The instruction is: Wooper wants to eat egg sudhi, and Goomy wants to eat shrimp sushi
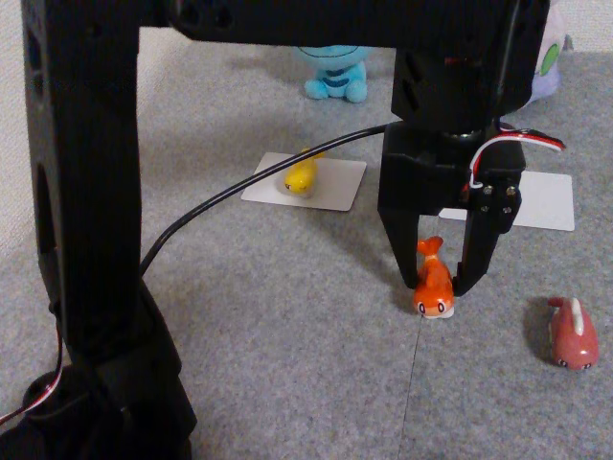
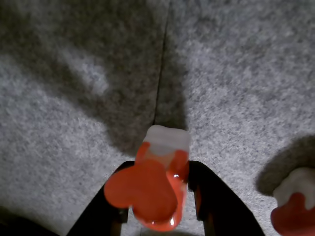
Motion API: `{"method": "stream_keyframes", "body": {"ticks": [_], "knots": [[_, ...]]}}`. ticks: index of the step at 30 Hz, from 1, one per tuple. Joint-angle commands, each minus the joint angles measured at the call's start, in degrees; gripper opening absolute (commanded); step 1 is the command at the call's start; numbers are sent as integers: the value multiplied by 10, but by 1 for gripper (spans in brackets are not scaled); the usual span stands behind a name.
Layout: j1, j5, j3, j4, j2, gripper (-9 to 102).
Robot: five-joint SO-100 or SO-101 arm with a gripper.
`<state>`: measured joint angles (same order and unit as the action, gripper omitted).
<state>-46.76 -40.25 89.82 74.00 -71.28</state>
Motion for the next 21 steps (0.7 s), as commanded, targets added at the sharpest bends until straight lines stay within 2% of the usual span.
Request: {"method": "stream_keyframes", "body": {"ticks": [1,10,21], "knots": [[7,-11,-10,-16,-22,2],[44,-45,-26,-3,-54,2],[41,-51,-188,56,-48,2]]}}
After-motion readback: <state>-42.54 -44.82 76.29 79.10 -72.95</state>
